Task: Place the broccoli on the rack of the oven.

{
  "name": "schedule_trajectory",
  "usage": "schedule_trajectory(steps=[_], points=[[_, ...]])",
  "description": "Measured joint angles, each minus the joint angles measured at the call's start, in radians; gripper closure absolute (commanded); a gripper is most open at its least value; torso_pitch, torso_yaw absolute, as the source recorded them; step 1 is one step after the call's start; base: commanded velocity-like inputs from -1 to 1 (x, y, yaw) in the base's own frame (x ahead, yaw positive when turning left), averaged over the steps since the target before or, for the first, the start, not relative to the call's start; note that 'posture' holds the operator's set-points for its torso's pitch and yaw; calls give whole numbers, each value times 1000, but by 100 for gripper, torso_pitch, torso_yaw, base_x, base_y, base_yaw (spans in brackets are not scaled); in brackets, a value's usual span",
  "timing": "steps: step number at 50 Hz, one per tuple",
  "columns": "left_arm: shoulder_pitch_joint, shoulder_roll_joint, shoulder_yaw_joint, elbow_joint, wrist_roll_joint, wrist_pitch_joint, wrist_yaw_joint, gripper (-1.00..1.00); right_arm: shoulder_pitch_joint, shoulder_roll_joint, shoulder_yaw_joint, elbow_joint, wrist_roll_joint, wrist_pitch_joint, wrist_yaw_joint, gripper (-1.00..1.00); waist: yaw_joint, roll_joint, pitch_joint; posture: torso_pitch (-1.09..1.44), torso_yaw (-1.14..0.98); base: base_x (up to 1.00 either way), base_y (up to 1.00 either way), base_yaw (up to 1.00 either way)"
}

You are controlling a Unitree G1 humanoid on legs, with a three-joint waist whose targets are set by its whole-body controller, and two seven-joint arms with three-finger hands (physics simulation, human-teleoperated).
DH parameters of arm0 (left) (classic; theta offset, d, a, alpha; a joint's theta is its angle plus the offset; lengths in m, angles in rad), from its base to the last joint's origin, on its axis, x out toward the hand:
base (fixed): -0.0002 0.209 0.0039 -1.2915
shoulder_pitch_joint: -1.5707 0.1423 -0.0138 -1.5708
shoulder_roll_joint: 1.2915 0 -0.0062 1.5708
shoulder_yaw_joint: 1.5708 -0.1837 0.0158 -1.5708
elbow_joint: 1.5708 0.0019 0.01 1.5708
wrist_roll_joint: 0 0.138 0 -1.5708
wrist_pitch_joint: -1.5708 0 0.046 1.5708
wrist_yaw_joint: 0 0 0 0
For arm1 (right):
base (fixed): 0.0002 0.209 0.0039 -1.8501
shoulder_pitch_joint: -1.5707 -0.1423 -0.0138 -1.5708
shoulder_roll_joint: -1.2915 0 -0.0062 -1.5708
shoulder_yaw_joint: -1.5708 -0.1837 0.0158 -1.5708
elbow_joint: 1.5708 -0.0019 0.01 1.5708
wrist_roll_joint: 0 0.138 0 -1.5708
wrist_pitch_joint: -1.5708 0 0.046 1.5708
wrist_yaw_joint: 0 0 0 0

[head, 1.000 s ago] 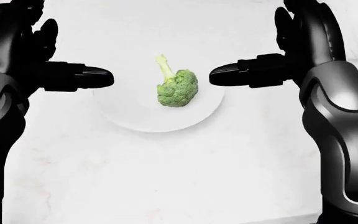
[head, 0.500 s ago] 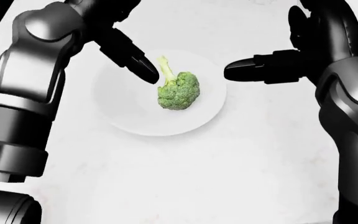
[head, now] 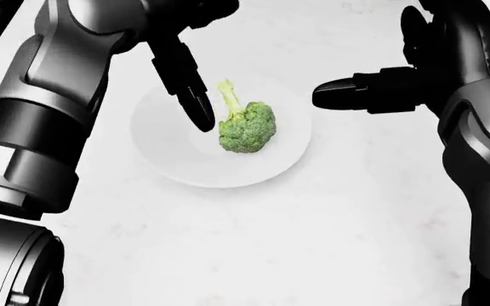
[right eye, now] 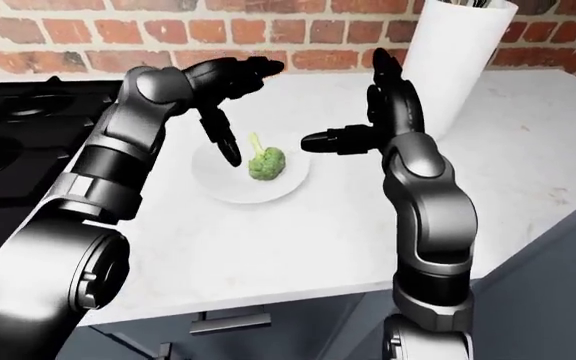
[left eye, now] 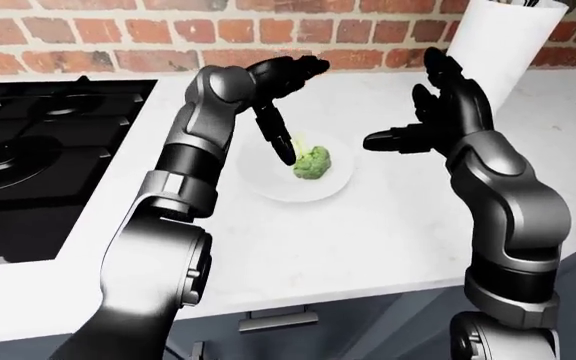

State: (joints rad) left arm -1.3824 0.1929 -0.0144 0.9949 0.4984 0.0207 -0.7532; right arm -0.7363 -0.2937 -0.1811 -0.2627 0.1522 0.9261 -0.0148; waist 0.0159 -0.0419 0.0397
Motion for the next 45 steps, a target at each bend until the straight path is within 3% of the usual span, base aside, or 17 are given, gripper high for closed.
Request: schedule_trajectory(steps=[8,23,45], points=[[-2,-8,-7,0,39,-31,-17,-59,19,7,0,-3,9,-20,-2,-100,0,-1,-4,0,0,0,0,0],[61,-46,-36,-78,158,-68,-62,-62,34,16,5,11,9,-42,-11,-100,0,-3,-2,0,0,0,0,0],[9,-75,-50,51,316,-218,45,-64,46,17,2,4,17,-47,-17,-100,0,-5,-9,0,0,0,0,0]])
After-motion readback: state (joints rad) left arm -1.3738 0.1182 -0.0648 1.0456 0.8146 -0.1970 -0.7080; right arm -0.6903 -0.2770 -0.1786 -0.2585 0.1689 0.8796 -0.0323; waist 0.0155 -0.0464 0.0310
